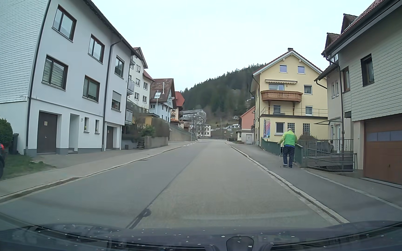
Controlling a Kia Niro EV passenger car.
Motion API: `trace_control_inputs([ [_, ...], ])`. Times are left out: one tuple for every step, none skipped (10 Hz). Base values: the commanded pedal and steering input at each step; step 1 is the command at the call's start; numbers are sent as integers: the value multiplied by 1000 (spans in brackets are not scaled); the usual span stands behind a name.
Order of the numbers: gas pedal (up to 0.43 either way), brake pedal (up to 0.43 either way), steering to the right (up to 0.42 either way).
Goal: Follow the waypoints while adhering to traffic rules and regulations
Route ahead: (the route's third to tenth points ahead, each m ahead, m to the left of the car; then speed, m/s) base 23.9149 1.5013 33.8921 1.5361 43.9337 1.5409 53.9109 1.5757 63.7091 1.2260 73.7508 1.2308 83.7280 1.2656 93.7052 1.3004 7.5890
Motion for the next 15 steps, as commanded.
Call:
trace_control_inputs([
  [87, 0, -3],
  [87, 0, -3],
  [87, 0, -3],
  [87, 0, -3],
  [87, 0, -3],
  [87, 0, -3],
  [87, 0, -3],
  [87, 0, -3],
  [87, 0, -3],
  [87, 0, -3],
  [87, 0, -1],
  [87, 0, 4],
  [87, 0, 5],
  [87, 0, 4],
  [87, 0, 2],
])
